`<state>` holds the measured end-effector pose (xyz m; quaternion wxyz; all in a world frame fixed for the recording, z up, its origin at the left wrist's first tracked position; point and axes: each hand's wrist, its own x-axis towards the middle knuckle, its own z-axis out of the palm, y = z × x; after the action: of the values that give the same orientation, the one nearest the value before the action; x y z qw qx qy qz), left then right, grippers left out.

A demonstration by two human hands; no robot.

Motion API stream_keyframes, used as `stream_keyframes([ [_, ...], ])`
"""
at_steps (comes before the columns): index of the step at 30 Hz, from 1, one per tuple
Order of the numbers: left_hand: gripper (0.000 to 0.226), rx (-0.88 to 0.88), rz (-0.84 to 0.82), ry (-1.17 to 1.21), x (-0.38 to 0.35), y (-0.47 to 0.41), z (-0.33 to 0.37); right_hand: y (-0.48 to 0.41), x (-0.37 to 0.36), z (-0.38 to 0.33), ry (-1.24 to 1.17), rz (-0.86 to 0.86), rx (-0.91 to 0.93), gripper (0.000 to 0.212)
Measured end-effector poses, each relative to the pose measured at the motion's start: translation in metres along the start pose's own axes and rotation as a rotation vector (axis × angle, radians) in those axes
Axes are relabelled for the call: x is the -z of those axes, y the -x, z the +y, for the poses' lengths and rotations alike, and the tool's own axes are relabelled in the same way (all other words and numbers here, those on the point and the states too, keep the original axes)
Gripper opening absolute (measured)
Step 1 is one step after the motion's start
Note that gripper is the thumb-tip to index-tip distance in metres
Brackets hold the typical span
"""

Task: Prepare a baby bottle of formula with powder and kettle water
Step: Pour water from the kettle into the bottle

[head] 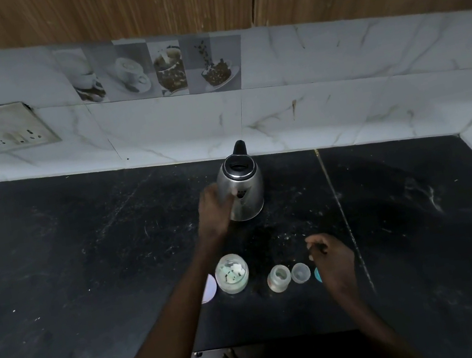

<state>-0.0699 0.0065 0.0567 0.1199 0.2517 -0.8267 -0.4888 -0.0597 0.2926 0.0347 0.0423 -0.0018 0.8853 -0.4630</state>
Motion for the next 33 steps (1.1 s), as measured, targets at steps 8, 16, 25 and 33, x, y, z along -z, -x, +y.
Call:
stream_keyframes([
  [8, 0.099, 0.31, -0.31, 0.207, -0.009, -0.105, 0.055, -0.029, 0.001, -0.021, -0.029, -0.277, 0.006, 0.04],
  [16, 0.024, 0.232, -0.233, 0.294, -0.028, -0.098, 0.05, -0.078, -0.005, -0.043, -0.012, -0.447, 0.011, 0.022],
  [25, 0.055, 0.288, -0.121, 0.205, -0.017, -0.065, 0.04, -0.182, -0.067, -0.151, 0.035, -0.394, 0.067, 0.047],
  [33, 0.039, 0.17, -0.185, 0.411, -0.024, -0.038, 0.034, -0.191, -0.098, -0.157, -0.336, -0.735, -0.105, 0.045],
])
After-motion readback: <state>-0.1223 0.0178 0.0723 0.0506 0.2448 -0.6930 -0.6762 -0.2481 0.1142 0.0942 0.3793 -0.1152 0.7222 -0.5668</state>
